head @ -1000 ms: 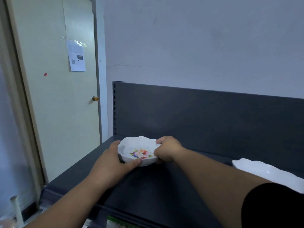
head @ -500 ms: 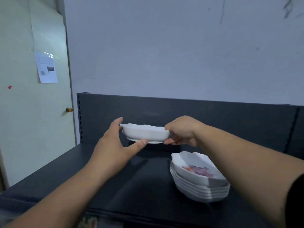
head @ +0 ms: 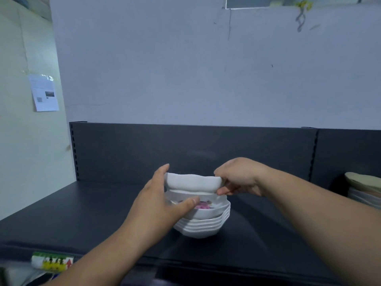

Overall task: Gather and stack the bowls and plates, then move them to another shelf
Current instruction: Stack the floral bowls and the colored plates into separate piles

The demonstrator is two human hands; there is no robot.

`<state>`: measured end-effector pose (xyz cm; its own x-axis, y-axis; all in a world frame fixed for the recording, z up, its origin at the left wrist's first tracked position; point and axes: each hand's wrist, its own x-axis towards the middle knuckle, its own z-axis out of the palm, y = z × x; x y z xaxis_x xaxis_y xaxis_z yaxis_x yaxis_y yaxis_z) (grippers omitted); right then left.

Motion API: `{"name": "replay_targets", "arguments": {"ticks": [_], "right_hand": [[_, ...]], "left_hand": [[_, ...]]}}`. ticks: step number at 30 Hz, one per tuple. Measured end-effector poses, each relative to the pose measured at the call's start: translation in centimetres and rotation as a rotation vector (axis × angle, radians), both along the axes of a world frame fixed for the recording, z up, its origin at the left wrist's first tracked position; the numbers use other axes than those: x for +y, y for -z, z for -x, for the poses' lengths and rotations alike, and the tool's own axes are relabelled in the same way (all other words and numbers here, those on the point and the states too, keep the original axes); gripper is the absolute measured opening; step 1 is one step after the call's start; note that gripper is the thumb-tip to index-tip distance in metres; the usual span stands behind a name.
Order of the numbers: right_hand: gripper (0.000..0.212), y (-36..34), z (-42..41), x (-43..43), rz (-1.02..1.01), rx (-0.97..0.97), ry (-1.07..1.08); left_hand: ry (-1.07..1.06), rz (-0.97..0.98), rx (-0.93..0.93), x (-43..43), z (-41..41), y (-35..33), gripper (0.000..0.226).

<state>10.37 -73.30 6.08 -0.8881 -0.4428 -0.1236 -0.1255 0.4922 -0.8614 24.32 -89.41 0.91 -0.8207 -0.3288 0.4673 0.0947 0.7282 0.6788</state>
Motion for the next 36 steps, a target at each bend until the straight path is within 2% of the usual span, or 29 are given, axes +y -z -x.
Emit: {"name": "replay_targets", "arguments": {"ticks": [3, 8, 14, 17, 22, 27, 33, 36], "right_hand": [[0.017, 0.9, 0.0, 0.7, -0.035, 0.007, -0.038], [0.050, 1.8, 0.3, 1.4, -0.079, 0.067, -0.042], [0.055, 2.7, 0.3, 2.1, -0.085, 0.126, -0.062], [0.043, 2.9, 0.3, 2.4, -0.099, 0.147, -0.054], [0.041, 2.8, 0.4, 3.0, -0.147, 0.155, -0.058], [0.038, 2.5, 0.2, 3.8, -0.093, 0.153, -0.035], [0.045, 2.5, -0.6, 5.3, -0.066, 0.150, -0.019], [0.053, 3.5, -0.9, 5.9, -0.045, 0.254, 0.018]], "left_hand": [[-0.019, 0.014, -0.033, 1.1, -0.1, 0.7, 0.100], [-0.060, 0.030, -0.067, 1.9, 0.0, 1.6, 0.101], [-0.087, 0.052, -0.100, 2.4, 0.1, 2.6, 0.099], [-0.104, 0.067, -0.114, 2.5, 0.2, 2.6, 0.097], [-0.134, 0.080, -0.127, 2.5, 0.0, 2.5, 0.095], [-0.145, 0.083, -0.115, 2.9, -0.3, 2.4, 0.094], [-0.171, 0.077, -0.080, 3.6, -1.0, 2.2, 0.090], [-0.205, -0.030, -0.064, 2.9, -0.7, 2.7, 0.083]]}}
